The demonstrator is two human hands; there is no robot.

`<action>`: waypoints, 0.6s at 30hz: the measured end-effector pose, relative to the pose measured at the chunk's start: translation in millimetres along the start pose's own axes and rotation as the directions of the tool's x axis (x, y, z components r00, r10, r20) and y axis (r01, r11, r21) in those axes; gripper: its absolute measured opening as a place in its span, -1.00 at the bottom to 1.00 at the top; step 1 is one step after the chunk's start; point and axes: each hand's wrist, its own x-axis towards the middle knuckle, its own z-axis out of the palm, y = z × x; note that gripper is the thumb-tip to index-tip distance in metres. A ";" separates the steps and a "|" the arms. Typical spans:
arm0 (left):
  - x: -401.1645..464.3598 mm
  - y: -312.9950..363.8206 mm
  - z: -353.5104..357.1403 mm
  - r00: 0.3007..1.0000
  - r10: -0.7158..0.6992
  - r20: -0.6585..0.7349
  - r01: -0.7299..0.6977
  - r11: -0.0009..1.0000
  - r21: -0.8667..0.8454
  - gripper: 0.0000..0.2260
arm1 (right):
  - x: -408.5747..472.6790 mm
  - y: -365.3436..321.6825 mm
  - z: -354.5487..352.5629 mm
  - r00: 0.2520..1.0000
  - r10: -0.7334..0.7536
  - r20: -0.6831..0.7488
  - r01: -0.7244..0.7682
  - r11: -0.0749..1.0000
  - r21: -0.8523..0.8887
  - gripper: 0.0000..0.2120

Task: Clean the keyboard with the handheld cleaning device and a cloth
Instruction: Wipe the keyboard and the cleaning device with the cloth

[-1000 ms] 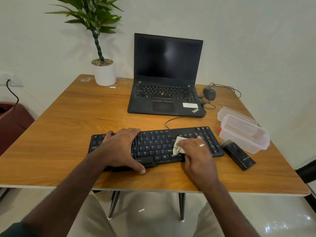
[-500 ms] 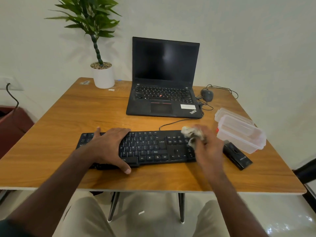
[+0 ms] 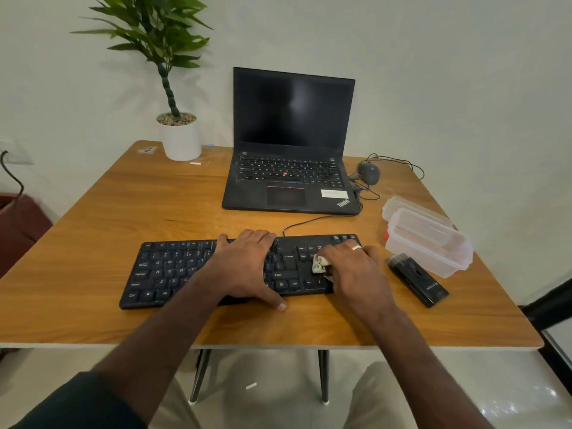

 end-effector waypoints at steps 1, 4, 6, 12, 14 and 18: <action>0.3 0.0 0.1 1.000 -0.003 0.001 0.003 1.000 0.001 0.30 | -1.3 -0.5 -2.3 1.000 0.006 -0.006 -0.006 1.000 -0.006 -0.76; 1.2 0.8 0.2 1.000 -0.012 -0.004 0.012 1.000 0.008 0.31 | -1.7 -3.3 -6.9 0.999 0.014 0.030 -0.013 1.000 -0.027 -0.77; 1.4 0.6 0.3 1.000 -0.012 -0.006 0.012 1.000 0.010 0.30 | 0.9 -1.1 -9.7 0.996 0.033 0.087 -0.038 0.998 0.050 -0.81; 1.9 0.1 1.0 1.000 -0.006 -0.003 0.006 1.000 -0.001 0.29 | 10.4 15.4 -11.8 0.941 0.337 -0.039 -0.271 0.817 0.509 -0.79; 2.1 0.0 1.2 1.000 -0.007 -0.003 0.007 1.000 0.000 0.29 | 1.7 8.1 -6.1 0.985 0.174 0.004 -0.170 0.954 0.248 -0.78; 2.0 -0.4 2.0 1.000 -0.014 -0.009 0.014 1.000 -0.002 0.29 | -9.4 5.8 0.1 0.998 0.042 0.048 -0.049 0.987 0.154 -0.80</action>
